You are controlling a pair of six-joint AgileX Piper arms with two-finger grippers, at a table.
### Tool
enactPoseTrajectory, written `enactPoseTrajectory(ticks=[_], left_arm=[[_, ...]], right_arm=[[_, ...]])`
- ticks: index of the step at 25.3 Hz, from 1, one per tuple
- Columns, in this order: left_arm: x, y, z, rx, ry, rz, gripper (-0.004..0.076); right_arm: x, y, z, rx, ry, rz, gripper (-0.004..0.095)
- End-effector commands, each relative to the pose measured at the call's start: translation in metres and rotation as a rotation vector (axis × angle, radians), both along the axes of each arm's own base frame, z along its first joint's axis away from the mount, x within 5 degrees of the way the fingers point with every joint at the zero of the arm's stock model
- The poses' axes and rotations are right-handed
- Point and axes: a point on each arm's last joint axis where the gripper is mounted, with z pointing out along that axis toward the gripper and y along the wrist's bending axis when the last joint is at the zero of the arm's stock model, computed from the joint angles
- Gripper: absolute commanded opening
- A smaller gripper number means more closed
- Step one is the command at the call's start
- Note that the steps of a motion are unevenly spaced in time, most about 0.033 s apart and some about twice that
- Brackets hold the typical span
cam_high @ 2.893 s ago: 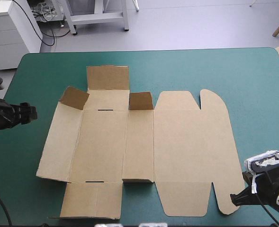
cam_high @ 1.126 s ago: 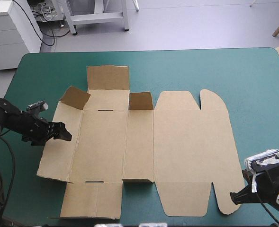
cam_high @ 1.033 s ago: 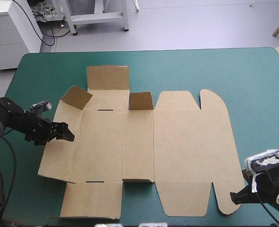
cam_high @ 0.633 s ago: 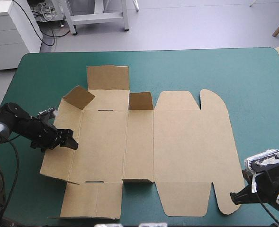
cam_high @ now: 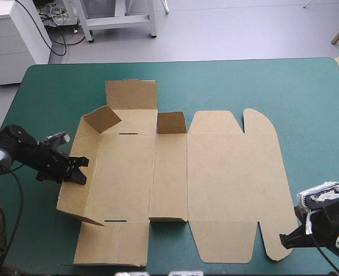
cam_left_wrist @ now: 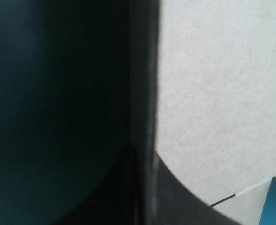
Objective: Fold the box
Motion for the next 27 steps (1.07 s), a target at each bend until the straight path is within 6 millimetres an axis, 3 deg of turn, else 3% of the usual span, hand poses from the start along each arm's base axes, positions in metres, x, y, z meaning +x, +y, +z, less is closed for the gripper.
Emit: enactPoseTrajectory(ticks=[1,4,6,9,12,20,27], left_arm=[[-0.005,-0.009,0.017,-0.068,0.006,-0.015,-0.0008],[0.002,-0.013,0.026,0.004,-0.032,-0.083,-0.0008],[0.013,-0.021,0.045,0.118,-0.098,-0.179,-0.0008],[0.033,-0.048,0.084,0.318,-0.249,-0.349,-0.0008],[0.044,-0.069,0.107,0.441,-0.36,-0.477,-0.0008],[0.07,-0.118,0.129,0.66,-0.58,-0.837,-0.0008],[0.089,-0.143,0.135,0.822,-0.832,-0.995,-0.0008]], right_arm=[[0.004,0.0,0.01,0.006,-0.068,0.003,-0.0002],[0.004,0.0,0.01,-0.007,-0.071,0.015,-0.0002],[0.004,0.0,0.01,-0.007,-0.071,0.015,-0.0002],[0.004,0.0,0.01,-0.007,-0.071,0.015,-0.0002],[0.004,0.0,0.01,-0.007,-0.071,0.015,-0.0002],[0.003,0.001,0.01,0.001,-0.069,0.011,-0.0002],[0.003,0.001,0.01,0.053,-0.055,-0.032,-0.0002]])
